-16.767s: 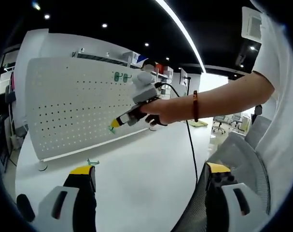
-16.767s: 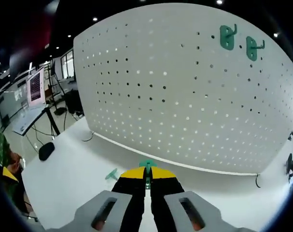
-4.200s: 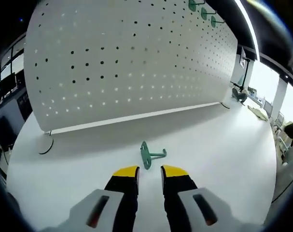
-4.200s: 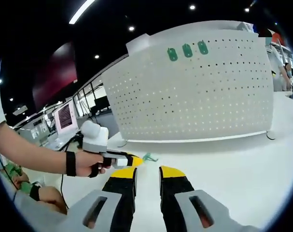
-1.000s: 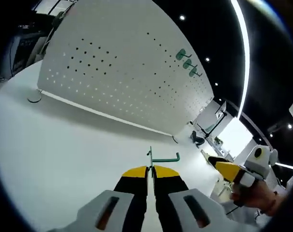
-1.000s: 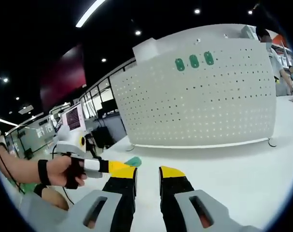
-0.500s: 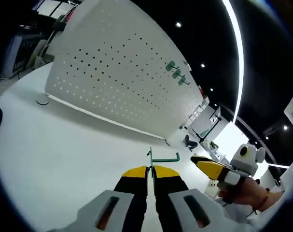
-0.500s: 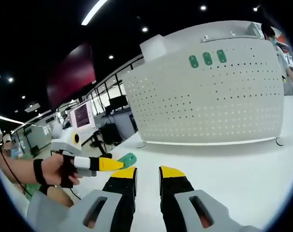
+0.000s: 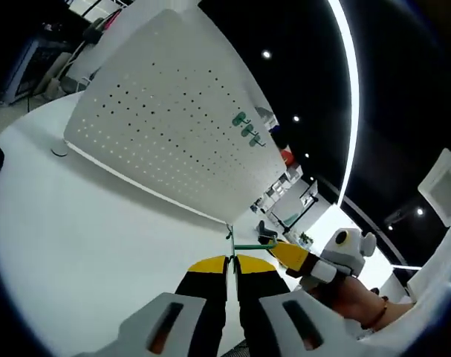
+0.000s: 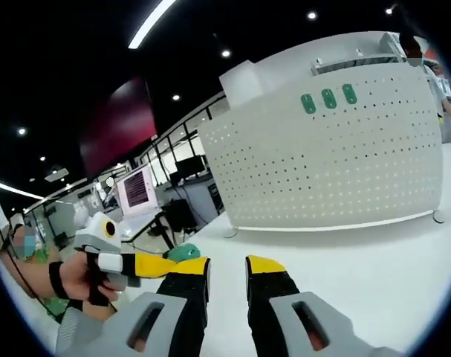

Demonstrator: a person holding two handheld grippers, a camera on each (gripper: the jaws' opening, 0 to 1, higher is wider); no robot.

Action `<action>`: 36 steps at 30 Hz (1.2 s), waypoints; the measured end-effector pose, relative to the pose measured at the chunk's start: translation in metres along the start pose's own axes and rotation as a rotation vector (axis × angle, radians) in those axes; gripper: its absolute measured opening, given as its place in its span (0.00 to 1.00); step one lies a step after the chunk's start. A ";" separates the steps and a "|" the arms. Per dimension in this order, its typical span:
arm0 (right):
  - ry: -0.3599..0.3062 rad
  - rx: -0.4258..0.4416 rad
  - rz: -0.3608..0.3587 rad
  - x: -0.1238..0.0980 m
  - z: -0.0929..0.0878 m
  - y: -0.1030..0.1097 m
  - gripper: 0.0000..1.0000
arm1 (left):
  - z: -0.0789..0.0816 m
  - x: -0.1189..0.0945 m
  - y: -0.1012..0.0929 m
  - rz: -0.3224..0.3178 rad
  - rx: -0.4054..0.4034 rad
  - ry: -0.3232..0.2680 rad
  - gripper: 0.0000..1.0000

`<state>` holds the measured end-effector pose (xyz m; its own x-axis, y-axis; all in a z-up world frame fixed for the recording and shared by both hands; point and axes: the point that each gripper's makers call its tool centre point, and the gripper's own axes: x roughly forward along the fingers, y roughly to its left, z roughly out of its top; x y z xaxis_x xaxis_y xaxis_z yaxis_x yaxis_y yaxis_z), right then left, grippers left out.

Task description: Insert the hook assembly into the mounting plate slot until the hook locks in place.

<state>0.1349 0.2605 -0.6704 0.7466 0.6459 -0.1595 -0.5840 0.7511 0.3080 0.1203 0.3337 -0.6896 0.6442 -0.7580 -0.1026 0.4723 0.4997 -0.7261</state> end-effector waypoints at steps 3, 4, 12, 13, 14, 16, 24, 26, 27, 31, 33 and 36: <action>-0.002 0.006 0.012 0.001 -0.001 0.003 0.18 | 0.000 -0.006 -0.004 -0.008 -0.002 -0.007 0.04; -0.014 0.023 0.024 0.001 0.001 0.005 0.18 | 0.000 -0.008 -0.006 -0.014 -0.007 -0.010 0.04; -0.042 0.054 0.063 0.000 0.006 0.016 0.18 | -0.001 -0.013 -0.016 -0.059 -0.052 -0.028 0.04; -0.040 0.055 0.068 0.000 0.006 0.018 0.18 | -0.001 -0.013 -0.017 -0.063 -0.058 -0.028 0.04; -0.034 0.047 0.081 0.001 0.004 0.020 0.18 | -0.002 -0.013 -0.017 -0.065 -0.060 -0.028 0.04; -0.018 0.062 0.112 0.003 -0.001 0.026 0.17 | -0.002 -0.012 -0.018 -0.070 -0.063 -0.030 0.04; -0.052 0.128 0.189 0.002 0.006 0.041 0.14 | -0.009 -0.007 -0.036 -0.135 -0.083 -0.005 0.04; -0.049 0.143 0.198 0.002 0.005 0.042 0.13 | -0.009 -0.006 -0.040 -0.156 -0.087 -0.001 0.04; -0.044 0.151 0.204 0.002 0.004 0.043 0.12 | -0.009 -0.006 -0.041 -0.162 -0.087 0.000 0.04; -0.064 0.342 0.285 0.002 0.010 0.052 0.05 | -0.005 -0.006 -0.043 -0.186 -0.135 -0.015 0.04; -0.074 0.415 0.295 0.002 0.012 0.050 0.05 | -0.003 -0.007 -0.044 -0.202 -0.157 -0.022 0.04; -0.074 0.413 0.301 0.003 0.011 0.051 0.04 | -0.003 -0.008 -0.043 -0.215 -0.169 -0.017 0.04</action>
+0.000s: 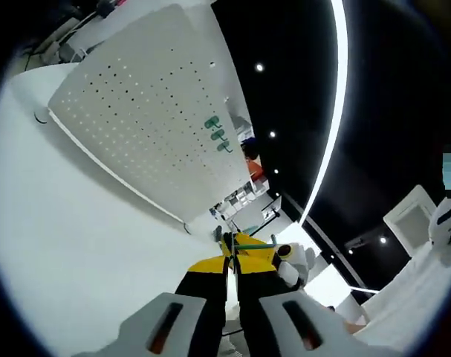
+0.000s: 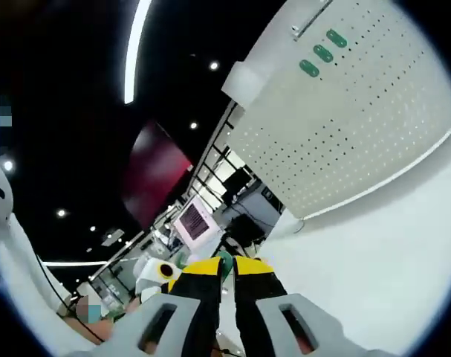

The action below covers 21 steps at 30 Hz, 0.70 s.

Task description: Insert the hook assembly into the mounting plate slot until the hook locks in place.

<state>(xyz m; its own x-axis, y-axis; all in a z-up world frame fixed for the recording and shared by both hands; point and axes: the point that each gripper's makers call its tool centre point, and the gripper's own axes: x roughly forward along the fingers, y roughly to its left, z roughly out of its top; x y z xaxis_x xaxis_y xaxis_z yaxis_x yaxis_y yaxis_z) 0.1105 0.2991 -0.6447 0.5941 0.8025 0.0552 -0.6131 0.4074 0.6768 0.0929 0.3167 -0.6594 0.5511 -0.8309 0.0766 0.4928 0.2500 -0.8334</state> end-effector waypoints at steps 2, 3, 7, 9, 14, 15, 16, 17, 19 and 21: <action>-0.006 0.026 0.008 0.000 0.000 0.000 0.04 | -0.001 0.000 -0.002 -0.029 -0.060 0.001 0.04; -0.022 0.091 0.026 0.001 0.001 0.004 0.04 | -0.001 0.000 -0.004 -0.040 -0.084 -0.001 0.04; -0.032 0.142 0.046 0.001 0.002 0.005 0.03 | 0.000 0.001 -0.006 -0.078 -0.146 -0.008 0.04; -0.035 0.199 0.058 0.001 0.003 0.006 0.02 | -0.002 0.001 -0.007 -0.079 -0.139 -0.002 0.04; -0.045 0.224 0.054 0.000 0.004 0.007 0.00 | -0.003 0.004 -0.006 -0.075 -0.096 0.010 0.05; -0.044 0.219 0.056 0.001 0.004 0.010 0.00 | -0.002 0.004 -0.005 -0.078 -0.087 0.014 0.06; -0.043 0.211 0.049 0.001 0.004 0.008 0.00 | -0.002 0.004 -0.005 -0.076 -0.075 0.018 0.06; -0.035 0.215 0.041 0.001 0.003 0.006 0.00 | -0.003 0.004 -0.003 -0.068 -0.066 0.027 0.06; -0.033 0.220 0.030 0.001 0.002 0.004 0.00 | -0.003 0.005 -0.002 -0.063 -0.049 0.039 0.06; -0.040 0.212 0.032 0.001 0.004 0.005 0.00 | -0.002 0.006 -0.004 -0.068 -0.025 0.049 0.07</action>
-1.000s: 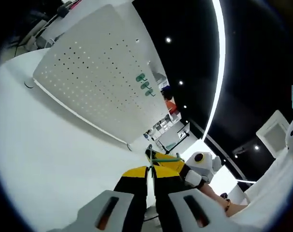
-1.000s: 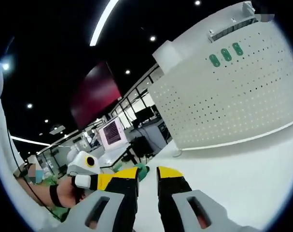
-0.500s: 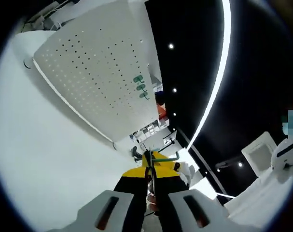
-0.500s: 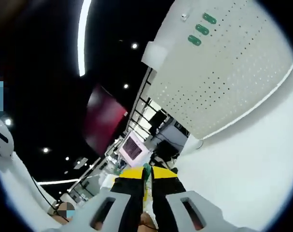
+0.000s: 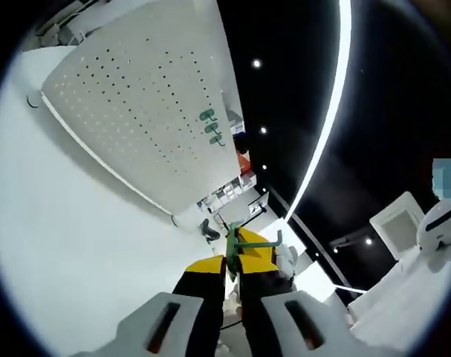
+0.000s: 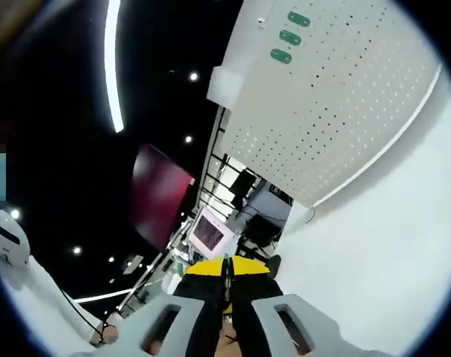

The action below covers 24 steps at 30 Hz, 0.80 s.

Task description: Insert the hook assembly into the mounting plate slot until the hook locks in place.

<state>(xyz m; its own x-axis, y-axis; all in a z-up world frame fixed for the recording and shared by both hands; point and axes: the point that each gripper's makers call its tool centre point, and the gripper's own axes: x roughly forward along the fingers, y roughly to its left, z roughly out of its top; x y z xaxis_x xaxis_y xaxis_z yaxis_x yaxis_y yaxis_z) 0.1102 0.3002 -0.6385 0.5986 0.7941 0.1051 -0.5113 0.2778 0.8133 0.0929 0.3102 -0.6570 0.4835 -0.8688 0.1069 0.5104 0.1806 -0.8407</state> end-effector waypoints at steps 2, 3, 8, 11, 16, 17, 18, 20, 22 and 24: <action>-0.004 -0.010 -0.011 0.001 0.001 -0.003 0.00 | 0.001 0.001 0.004 0.034 0.085 0.014 0.07; -0.009 -0.015 -0.023 0.001 0.002 -0.005 0.00 | 0.001 0.001 0.005 0.049 0.119 0.020 0.08; -0.045 -0.035 -0.064 -0.002 0.010 -0.012 0.00 | -0.002 -0.001 0.012 0.121 0.260 0.070 0.08; -0.048 -0.087 -0.121 -0.006 0.012 -0.023 0.00 | 0.001 -0.004 0.017 0.196 0.359 0.069 0.12; -0.049 -0.122 -0.158 -0.008 0.012 -0.028 0.00 | -0.007 -0.001 0.012 0.231 0.540 0.147 0.12; -0.045 -0.128 -0.165 -0.008 0.012 -0.028 0.00 | -0.007 0.000 0.010 0.235 0.546 0.147 0.14; -0.040 -0.139 -0.171 -0.008 0.012 -0.028 0.00 | -0.005 0.003 0.007 0.242 0.569 0.141 0.17; -0.036 -0.153 -0.182 -0.008 0.011 -0.029 0.00 | -0.003 0.005 0.008 0.257 0.605 0.139 0.19; -0.032 -0.176 -0.195 -0.008 0.011 -0.029 0.00 | -0.003 0.010 0.005 0.261 0.638 0.147 0.19; -0.023 -0.199 -0.204 -0.008 0.011 -0.030 0.00 | -0.003 0.013 0.004 0.269 0.641 0.154 0.20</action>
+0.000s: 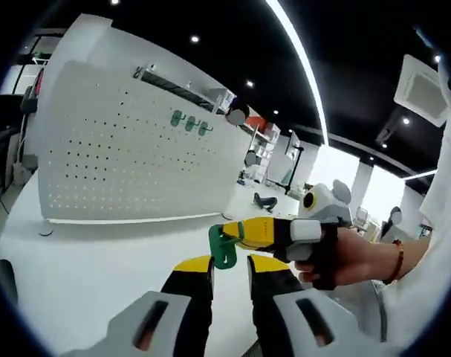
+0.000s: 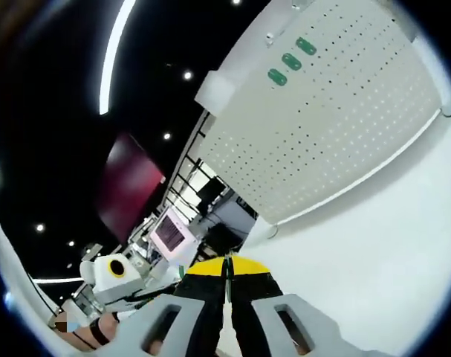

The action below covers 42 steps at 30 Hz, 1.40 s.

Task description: Insert the hook assembly into the mounting plate slot until the hook locks in place.

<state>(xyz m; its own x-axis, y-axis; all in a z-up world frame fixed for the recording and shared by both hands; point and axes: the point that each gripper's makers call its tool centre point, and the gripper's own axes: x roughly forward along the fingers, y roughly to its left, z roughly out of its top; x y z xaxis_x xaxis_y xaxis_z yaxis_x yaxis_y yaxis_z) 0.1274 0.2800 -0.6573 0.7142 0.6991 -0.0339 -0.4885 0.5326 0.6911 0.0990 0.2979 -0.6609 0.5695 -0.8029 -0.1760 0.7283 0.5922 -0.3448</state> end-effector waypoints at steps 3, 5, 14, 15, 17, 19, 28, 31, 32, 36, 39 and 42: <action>0.010 -0.064 -0.025 0.000 -0.001 -0.003 0.00 | 0.008 0.000 0.000 0.022 0.000 -0.023 0.20; 0.012 -0.090 -0.032 0.000 -0.001 -0.002 0.00 | 0.011 0.001 0.000 0.025 -0.015 -0.031 0.18; 0.022 -0.193 -0.042 0.000 0.000 0.004 0.00 | 0.005 0.002 0.004 0.060 -0.026 0.024 0.09; 0.030 -0.222 -0.047 0.000 0.000 0.003 0.00 | 0.005 0.002 0.004 0.065 -0.022 0.021 0.09; 0.032 -0.239 -0.045 0.002 -0.001 0.007 0.00 | 0.004 0.002 0.005 0.070 -0.026 0.032 0.08; 0.036 -0.263 -0.055 0.003 -0.002 0.008 0.00 | 0.004 0.003 0.006 0.081 -0.024 0.040 0.08; 0.036 -0.391 -0.060 0.010 -0.002 0.018 0.00 | 0.001 0.005 0.014 0.114 0.007 0.076 0.05; 0.034 -0.434 -0.061 0.010 -0.002 0.020 0.00 | 0.000 0.004 0.016 0.117 -0.010 0.075 0.04; 0.034 -0.453 -0.063 0.009 -0.002 0.020 0.00 | 0.000 0.004 0.016 0.113 -0.006 0.075 0.04; 0.041 -0.515 -0.074 0.011 -0.006 0.021 0.00 | -0.004 0.004 0.017 0.114 -0.006 0.102 0.04; 0.036 -0.524 -0.073 0.011 -0.006 0.021 0.00 | -0.005 0.002 0.018 0.108 -0.018 0.104 0.03; 0.033 -0.520 -0.071 0.013 -0.006 0.023 0.00 | -0.003 0.000 0.018 0.106 0.004 0.094 0.03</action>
<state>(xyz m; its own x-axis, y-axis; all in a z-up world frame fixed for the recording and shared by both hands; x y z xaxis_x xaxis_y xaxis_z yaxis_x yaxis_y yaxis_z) 0.1227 0.3039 -0.6461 0.7429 0.6625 -0.0960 -0.6295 0.7402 0.2366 0.1113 0.3085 -0.6702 0.6054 -0.7386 -0.2966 0.6676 0.6742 -0.3159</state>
